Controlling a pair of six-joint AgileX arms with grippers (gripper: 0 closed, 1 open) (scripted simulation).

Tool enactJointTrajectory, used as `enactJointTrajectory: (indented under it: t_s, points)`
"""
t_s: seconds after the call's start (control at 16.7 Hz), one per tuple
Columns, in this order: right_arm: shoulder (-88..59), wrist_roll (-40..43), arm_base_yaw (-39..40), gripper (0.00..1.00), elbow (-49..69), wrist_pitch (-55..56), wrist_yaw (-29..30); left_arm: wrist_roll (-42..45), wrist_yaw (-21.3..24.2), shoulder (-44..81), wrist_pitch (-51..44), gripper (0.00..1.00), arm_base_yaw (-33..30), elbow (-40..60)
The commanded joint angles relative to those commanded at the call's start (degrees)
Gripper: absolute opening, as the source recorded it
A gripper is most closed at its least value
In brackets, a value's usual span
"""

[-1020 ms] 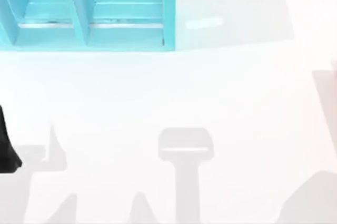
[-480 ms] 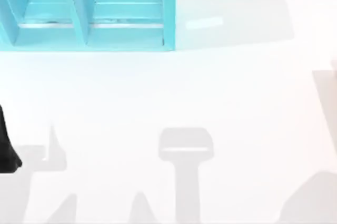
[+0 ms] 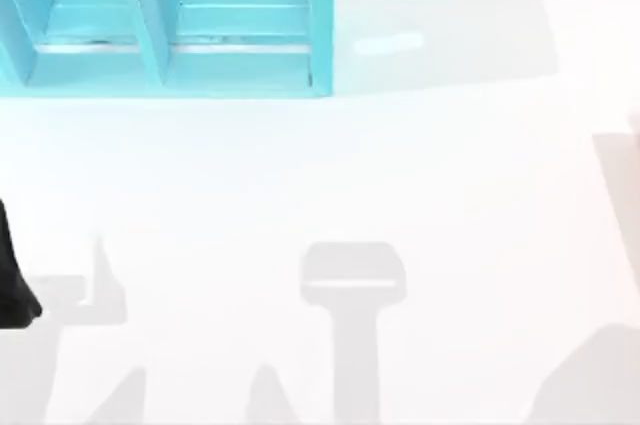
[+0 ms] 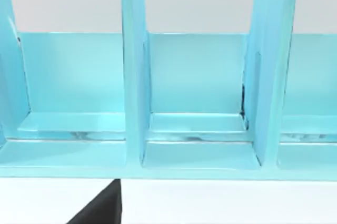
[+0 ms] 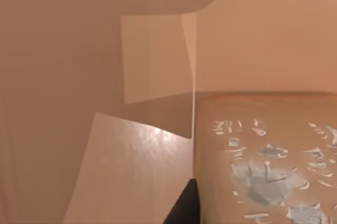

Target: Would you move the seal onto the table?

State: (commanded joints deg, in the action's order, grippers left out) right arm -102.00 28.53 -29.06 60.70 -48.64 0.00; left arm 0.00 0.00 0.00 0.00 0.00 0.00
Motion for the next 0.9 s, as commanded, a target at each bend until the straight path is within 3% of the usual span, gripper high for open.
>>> enactJointTrajectory:
  t_s: [0.54,0.9]
  points:
    - [0.2,-0.9,0.6,0.00,0.9,-0.9,0.3,0.0,0.0,0.0,0.0,1.00,0.0,0.0]
    - [3.1,-16.4,12.2,0.00,13.3,-15.0,1.9,0.0,0.0,0.0,0.0,1.00,0.0,0.0]
